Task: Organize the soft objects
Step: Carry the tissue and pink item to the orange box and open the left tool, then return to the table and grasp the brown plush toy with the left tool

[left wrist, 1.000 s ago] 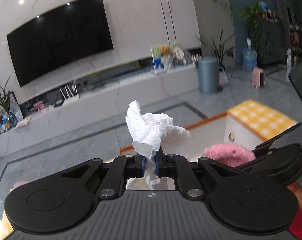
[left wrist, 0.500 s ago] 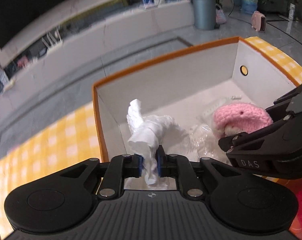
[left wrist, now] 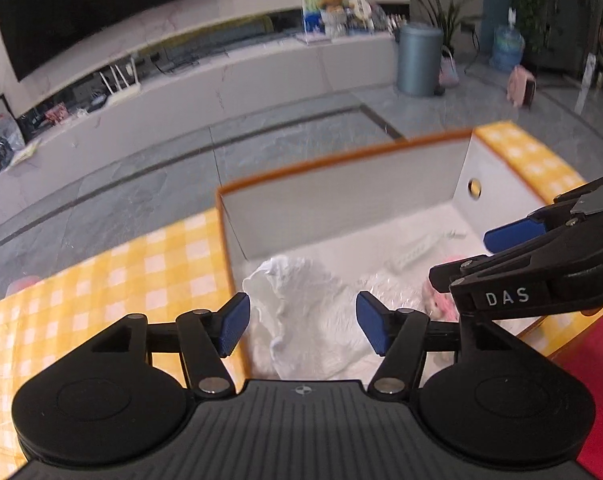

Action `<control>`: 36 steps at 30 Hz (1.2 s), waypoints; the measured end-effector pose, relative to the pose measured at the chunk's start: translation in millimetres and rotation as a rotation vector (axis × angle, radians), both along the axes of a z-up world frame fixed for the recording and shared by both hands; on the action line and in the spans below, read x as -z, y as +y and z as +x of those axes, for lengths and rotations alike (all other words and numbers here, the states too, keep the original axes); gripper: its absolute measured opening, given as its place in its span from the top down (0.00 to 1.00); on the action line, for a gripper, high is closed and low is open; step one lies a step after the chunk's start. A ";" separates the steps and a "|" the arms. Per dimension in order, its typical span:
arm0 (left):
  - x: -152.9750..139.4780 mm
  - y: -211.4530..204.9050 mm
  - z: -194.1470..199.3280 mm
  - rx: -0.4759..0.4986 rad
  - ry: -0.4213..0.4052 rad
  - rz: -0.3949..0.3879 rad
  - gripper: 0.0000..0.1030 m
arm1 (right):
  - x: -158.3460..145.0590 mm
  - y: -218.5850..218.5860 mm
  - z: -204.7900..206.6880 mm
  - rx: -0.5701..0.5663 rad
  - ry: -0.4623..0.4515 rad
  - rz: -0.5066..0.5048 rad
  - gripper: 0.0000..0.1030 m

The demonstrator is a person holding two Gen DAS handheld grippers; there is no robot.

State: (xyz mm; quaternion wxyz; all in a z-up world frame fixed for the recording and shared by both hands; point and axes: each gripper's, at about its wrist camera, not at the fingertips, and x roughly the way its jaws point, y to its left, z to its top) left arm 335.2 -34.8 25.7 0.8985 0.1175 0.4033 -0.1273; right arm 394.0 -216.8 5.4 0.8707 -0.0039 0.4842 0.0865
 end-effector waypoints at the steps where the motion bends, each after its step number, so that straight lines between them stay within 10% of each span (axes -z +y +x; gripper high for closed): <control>1: -8.3 2.6 -6.0 -0.008 -0.022 -0.008 0.29 | -8.6 -2.7 -3.1 -0.005 -0.026 0.001 0.40; 16: -94.3 52.4 -158.2 -0.134 -0.356 -0.209 0.27 | -95.6 -8.0 -167.2 -0.014 -0.370 0.115 0.24; 25: -42.0 71.2 -219.8 -0.167 -0.240 -0.211 0.27 | -39.9 18.0 -269.8 -0.064 -0.339 0.146 0.24; 36: 30.4 102.2 -226.5 -0.309 0.027 -0.183 0.33 | 36.6 54.7 -292.9 -0.063 -0.156 0.131 0.25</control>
